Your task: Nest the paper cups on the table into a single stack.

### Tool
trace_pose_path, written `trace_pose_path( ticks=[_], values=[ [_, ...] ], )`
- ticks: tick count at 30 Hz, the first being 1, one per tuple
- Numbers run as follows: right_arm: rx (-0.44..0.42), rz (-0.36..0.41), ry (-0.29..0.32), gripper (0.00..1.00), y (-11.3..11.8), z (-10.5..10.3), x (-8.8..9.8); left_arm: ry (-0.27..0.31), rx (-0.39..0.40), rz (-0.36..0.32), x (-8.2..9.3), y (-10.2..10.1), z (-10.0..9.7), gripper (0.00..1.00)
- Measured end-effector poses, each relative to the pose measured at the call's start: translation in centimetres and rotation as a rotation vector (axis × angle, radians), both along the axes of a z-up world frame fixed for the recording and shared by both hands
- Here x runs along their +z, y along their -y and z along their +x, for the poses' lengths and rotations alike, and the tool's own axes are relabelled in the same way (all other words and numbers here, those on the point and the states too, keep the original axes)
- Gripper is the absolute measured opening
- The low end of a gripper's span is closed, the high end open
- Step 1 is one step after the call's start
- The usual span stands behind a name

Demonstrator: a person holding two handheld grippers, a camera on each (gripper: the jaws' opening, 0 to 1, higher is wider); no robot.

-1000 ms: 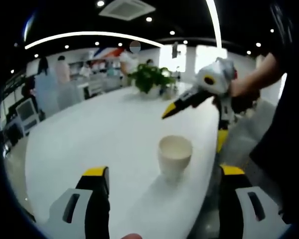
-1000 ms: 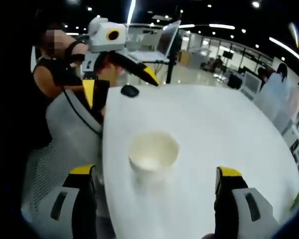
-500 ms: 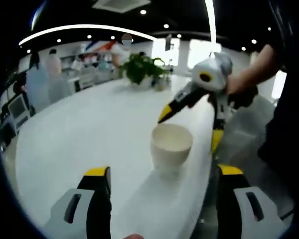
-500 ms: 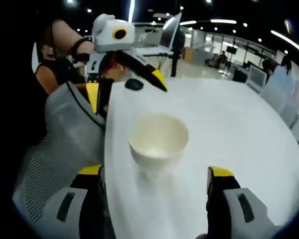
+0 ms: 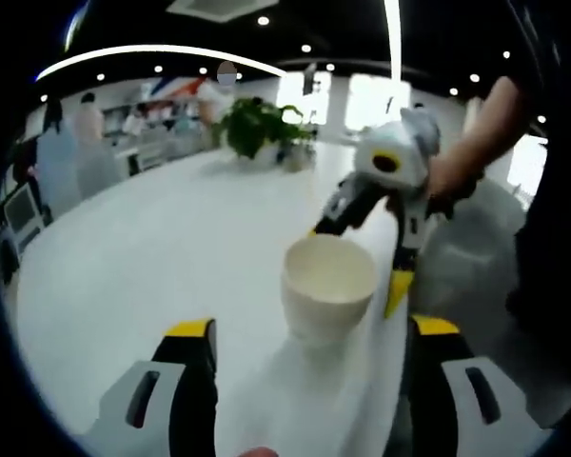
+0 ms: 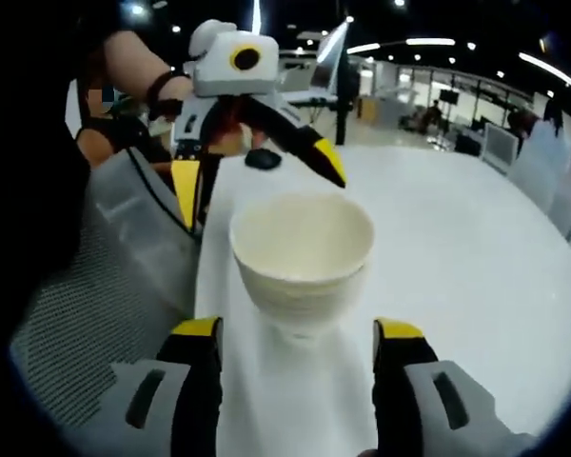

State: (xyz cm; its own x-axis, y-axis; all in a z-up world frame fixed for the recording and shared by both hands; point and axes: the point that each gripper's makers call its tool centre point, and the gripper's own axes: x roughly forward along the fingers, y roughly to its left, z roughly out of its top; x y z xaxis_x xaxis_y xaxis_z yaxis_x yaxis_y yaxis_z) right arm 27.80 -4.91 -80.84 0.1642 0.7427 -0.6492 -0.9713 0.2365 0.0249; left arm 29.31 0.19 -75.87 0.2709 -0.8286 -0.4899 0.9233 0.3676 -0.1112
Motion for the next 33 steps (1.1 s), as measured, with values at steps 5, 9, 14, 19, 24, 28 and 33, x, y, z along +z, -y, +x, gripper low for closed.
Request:
trace_pose_path(
  ticks=[5,9,14,19,24,28,33],
  values=[
    [0.014,0.005,0.012,0.57,-0.4,0.0,-0.2,0.000,-0.020,-0.010,-0.2,0.5,-0.1,0.73],
    [0.018,0.016,0.007,0.55,-0.7,0.1,-0.6,-0.002,-0.026,-0.013,-0.5,1.2,-0.3,0.71],
    [0.022,0.041,0.004,0.52,-1.1,0.3,-0.6,-0.001,-0.039,-0.030,-0.4,2.0,-0.5,0.66],
    [0.030,0.073,0.008,0.50,-1.8,0.6,-0.3,-0.001,-0.035,-0.039,-0.3,2.4,-0.3,0.64],
    [0.048,0.077,0.008,0.50,-2.3,0.6,-0.6,0.005,-0.040,-0.074,0.3,2.9,0.0,0.59],
    [0.053,0.090,0.006,0.48,-2.4,0.8,-0.9,0.000,-0.046,-0.066,0.0,3.1,0.1,0.58],
    [0.036,0.128,-0.014,0.43,-2.6,1.0,-0.9,-0.005,-0.063,-0.075,0.1,3.3,-0.1,0.54]
  ],
)
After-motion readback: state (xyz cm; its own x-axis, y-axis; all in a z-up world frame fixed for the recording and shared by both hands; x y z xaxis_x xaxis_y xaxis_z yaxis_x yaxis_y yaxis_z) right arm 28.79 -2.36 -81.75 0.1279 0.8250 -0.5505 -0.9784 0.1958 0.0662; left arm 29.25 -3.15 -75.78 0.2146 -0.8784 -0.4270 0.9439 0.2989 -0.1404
